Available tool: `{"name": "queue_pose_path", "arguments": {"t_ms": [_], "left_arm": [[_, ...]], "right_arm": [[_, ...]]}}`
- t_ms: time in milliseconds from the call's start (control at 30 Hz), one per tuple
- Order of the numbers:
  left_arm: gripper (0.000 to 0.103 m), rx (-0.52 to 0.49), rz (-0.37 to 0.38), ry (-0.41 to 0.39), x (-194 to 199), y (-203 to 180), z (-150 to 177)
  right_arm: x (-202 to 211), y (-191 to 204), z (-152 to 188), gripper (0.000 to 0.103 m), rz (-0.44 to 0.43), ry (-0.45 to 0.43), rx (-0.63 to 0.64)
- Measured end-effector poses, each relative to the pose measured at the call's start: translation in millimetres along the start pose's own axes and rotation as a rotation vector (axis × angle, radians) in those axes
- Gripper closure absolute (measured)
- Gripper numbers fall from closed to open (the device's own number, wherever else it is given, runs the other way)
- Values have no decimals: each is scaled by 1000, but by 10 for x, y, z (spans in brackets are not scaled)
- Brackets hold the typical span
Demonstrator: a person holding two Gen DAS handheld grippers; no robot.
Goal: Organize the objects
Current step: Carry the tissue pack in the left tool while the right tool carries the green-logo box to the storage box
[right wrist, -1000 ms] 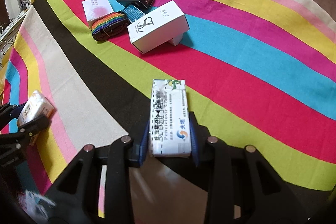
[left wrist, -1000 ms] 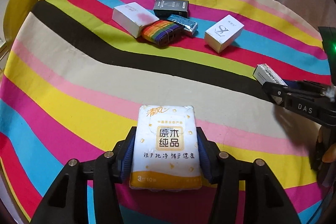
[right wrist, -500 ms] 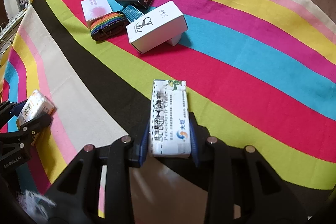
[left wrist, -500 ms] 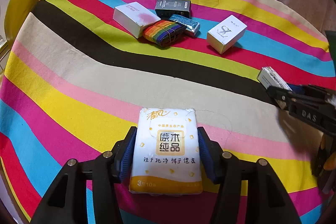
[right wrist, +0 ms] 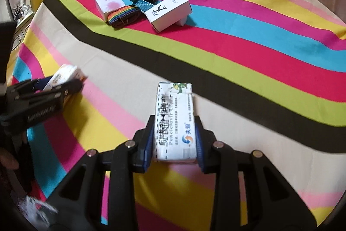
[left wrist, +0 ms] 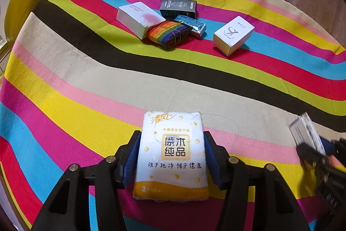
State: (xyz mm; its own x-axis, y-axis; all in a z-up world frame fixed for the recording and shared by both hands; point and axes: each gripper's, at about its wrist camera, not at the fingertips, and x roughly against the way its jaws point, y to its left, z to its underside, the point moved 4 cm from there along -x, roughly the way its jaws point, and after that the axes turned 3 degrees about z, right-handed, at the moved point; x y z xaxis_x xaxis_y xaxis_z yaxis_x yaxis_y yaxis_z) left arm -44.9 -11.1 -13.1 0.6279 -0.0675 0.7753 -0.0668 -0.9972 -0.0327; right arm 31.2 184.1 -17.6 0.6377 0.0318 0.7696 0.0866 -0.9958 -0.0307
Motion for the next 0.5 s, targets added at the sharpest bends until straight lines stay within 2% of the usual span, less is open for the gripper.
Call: {"name": "queue_pose_path", "arguments": {"t_ms": [333, 500], "left_arm": [[46, -1, -8, -2, 19, 5, 23], [50, 23, -19, -7, 197, 19, 218]], "right_arm": [[93, 44, 103, 66, 38, -7, 29], [104, 69, 104, 66, 52, -10, 41]]}}
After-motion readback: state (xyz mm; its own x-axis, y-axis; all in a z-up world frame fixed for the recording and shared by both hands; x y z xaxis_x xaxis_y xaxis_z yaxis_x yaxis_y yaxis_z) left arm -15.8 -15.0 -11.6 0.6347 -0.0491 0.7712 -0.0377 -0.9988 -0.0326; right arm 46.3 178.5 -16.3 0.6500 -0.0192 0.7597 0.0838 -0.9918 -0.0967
